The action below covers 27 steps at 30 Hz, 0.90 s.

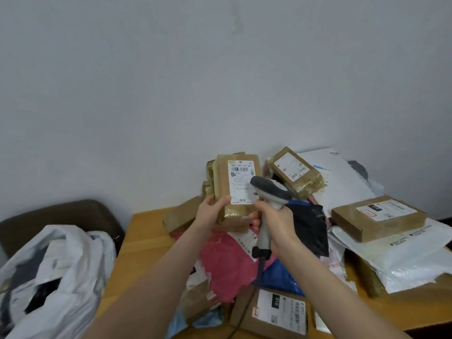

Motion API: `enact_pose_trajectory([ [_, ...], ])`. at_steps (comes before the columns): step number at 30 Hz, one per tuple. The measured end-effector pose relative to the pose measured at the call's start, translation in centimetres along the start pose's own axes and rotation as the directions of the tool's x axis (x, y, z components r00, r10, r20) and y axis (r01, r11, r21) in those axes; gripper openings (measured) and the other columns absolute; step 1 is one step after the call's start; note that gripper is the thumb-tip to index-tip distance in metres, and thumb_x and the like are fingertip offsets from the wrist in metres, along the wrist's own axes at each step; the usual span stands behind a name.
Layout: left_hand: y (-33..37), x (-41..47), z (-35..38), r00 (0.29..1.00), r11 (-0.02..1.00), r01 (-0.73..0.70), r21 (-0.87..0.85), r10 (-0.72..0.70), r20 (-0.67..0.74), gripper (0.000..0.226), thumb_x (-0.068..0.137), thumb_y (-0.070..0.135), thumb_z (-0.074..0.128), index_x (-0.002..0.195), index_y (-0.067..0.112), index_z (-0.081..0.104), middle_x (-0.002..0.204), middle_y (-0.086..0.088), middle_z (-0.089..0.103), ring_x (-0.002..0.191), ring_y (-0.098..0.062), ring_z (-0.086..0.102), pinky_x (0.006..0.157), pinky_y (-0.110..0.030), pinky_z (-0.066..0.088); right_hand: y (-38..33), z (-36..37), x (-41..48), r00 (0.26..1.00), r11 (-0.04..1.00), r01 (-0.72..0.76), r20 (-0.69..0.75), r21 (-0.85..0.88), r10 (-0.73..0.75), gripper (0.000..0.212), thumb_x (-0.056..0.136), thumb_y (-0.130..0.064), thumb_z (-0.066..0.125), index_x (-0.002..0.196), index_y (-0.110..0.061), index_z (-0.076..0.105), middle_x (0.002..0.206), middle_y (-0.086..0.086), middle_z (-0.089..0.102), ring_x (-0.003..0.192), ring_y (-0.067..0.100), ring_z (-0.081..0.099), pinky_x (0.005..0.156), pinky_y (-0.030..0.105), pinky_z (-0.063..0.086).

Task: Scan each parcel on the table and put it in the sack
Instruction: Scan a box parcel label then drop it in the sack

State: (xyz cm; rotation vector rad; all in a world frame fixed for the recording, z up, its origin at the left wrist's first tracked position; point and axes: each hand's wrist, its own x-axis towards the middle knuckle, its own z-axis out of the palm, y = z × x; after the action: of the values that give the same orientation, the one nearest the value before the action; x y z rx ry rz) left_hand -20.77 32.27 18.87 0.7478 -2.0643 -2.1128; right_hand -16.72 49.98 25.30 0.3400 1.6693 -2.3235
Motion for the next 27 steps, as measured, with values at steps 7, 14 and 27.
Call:
enact_pose_trajectory([
  [7, -1.2, -3.7, -10.4, 0.983, 0.994, 0.029, -0.102, -0.047, -0.176, 0.073, 0.073, 0.036, 0.079, 0.135, 0.014, 0.047, 0.117, -0.007, 0.064, 0.092, -0.022, 0.065, 0.060, -0.031, 0.054, 3.9, 7.8, -2.2, 0.979, 0.995, -0.098, 0.176, -0.035, 0.103, 0.011, 0.089, -0.003, 0.062, 0.080, 0.004, 0.062, 0.044, 0.006, 0.059, 0.032, 0.011, 0.051, 0.038, 0.021, 0.046],
  [14, -3.5, -7.0, -23.3, 0.951, 0.989, 0.059, -0.133, -0.096, -0.293, 0.065, 0.079, 0.038, 0.073, 0.135, 0.018, 0.047, 0.118, -0.006, 0.062, 0.101, -0.023, 0.062, 0.075, -0.036, 0.054, 10.1, 17.9, -5.2, 0.944, 0.971, -0.148, 0.265, -0.188, 0.195, 0.010, 0.087, -0.009, 0.066, 0.083, 0.000, 0.064, 0.049, 0.005, 0.063, 0.034, 0.010, 0.052, 0.038, 0.021, 0.044],
  [27, -10.1, -11.1, -53.2, 0.826, 0.969, 0.117, -0.216, -0.215, -0.520, 0.074, 0.078, 0.040, 0.073, 0.140, 0.019, 0.039, 0.120, -0.007, 0.056, 0.102, -0.024, 0.058, 0.081, -0.039, 0.054, 26.0, 42.5, -13.5, 0.846, 0.880, -0.199, 0.379, -0.431, 0.376, 0.008, 0.088, -0.011, 0.067, 0.089, -0.004, 0.065, 0.053, 0.004, 0.065, 0.044, 0.012, 0.056, 0.049, 0.025, 0.049],
])
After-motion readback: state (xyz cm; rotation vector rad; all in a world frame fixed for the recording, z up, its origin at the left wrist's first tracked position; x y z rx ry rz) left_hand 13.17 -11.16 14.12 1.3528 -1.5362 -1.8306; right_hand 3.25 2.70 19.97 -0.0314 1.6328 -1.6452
